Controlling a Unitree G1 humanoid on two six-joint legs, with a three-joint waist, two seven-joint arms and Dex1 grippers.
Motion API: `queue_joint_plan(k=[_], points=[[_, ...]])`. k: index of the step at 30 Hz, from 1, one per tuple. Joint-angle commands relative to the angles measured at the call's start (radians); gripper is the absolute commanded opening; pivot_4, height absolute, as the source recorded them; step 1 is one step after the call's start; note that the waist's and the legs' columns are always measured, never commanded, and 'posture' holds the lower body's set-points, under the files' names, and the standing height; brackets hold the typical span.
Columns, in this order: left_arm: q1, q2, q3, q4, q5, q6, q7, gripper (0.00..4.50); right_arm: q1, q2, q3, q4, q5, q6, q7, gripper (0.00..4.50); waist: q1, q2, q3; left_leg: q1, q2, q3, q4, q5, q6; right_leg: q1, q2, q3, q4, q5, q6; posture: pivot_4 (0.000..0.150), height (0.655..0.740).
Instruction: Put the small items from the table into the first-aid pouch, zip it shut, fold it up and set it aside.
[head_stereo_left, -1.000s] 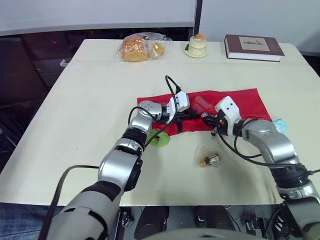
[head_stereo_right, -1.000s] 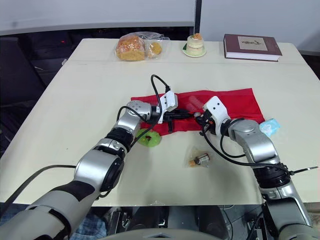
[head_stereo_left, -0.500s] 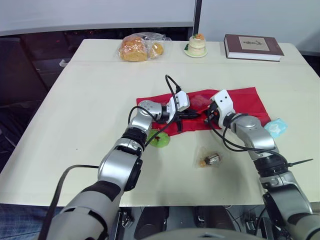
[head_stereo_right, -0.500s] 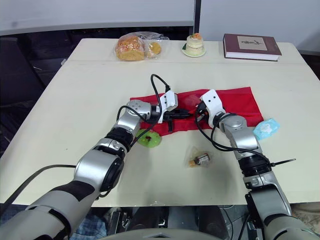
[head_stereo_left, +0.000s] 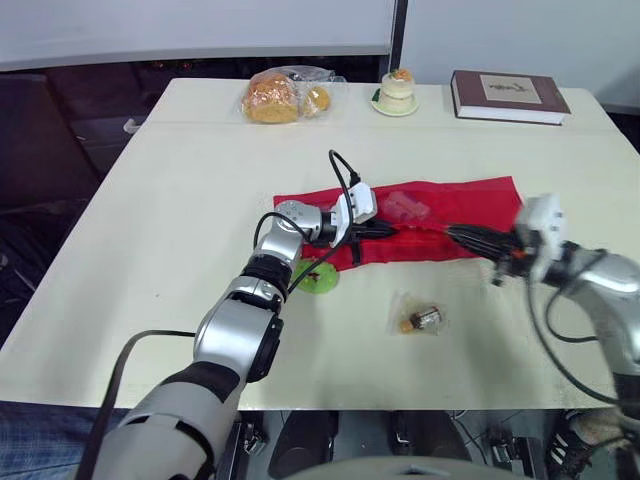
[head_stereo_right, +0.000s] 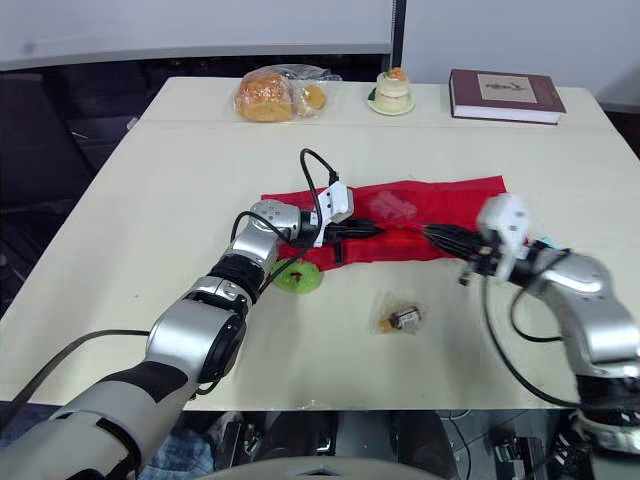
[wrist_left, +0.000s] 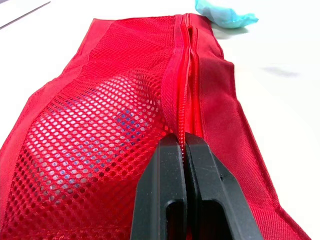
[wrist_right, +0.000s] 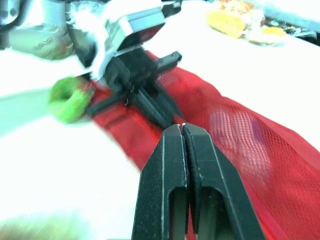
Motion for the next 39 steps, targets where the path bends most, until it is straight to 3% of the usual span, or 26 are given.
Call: queue_joint_plan(k=[1,6,7,14,21,26,33,39], points=[[-0.007,0.003,0.005,-0.028,-0.016,-0.012,-0.007,0.00,0.121,-0.124,-0.249,-0.041,0.159,0.034,0.164,1.94,0.000,0.000,0.000,0.000,0.000,0.001,0.000,0.000,0.000,0.000,0.000,0.000,0.000,0.000,0.000,0.150,0.7400],[-0.001,0.011,0.003,-0.031,-0.015,-0.016,-0.019,0.00,0.272,-0.277,-0.474,0.048,0.207,0.042,0.349,4.39,-0.001,0.000,0.000,0.001,0.000,0.002,0.000,0.000,0.000,0.001,0.000,0.001,0.000,0.000,0.000,0.150,0.7400],[0.001,0.013,0.002,-0.031,-0.014,-0.018,-0.023,0.00,0.285,-0.302,-0.507,0.067,0.215,0.046,0.385,4.46,-0.002,0.000,0.000,0.001,0.000,0.002,0.000,0.000,0.000,0.001,0.000,0.002,0.000,0.000,0.000,0.150,0.7400],[0.004,0.022,0.000,-0.022,-0.007,-0.026,-0.030,0.00,0.315,-0.431,-0.645,0.216,0.200,0.042,0.548,4.46,-0.003,-0.001,0.000,0.003,0.001,0.003,0.000,0.000,0.000,0.002,0.000,0.003,0.000,0.000,0.000,0.150,0.7400],[0.011,0.017,-0.002,-0.021,-0.005,-0.029,-0.024,0.00,0.366,-0.412,-0.639,0.226,0.148,-0.028,0.616,4.46,-0.001,-0.001,0.000,0.003,0.001,0.003,0.000,0.000,0.000,0.002,0.000,0.003,-0.001,0.000,0.000,0.150,0.7400],[0.012,0.016,-0.004,-0.024,-0.004,-0.031,-0.026,0.00,0.387,-0.351,-0.500,0.125,0.098,-0.109,0.593,4.46,-0.001,-0.001,0.000,0.003,0.001,0.002,0.000,0.000,0.000,0.002,0.000,0.002,0.000,0.000,0.000,0.150,0.7400],[0.007,0.006,-0.010,-0.024,0.000,-0.032,-0.023,0.00,0.343,-0.196,-0.173,-0.066,-0.055,-0.176,0.354,4.46,0.001,-0.001,0.000,0.003,0.001,0.002,0.001,0.000,0.000,0.002,0.000,0.002,0.000,0.000,0.000,0.150,0.7400],[0.006,-0.001,-0.014,-0.024,0.003,-0.033,-0.018,0.00,0.168,-0.145,0.165,-0.032,-0.327,-0.302,0.241,4.46,-0.002,-0.001,0.000,0.003,0.000,0.003,0.002,0.000,0.000,0.002,0.000,0.002,0.000,0.000,0.000,0.150,0.7400]])
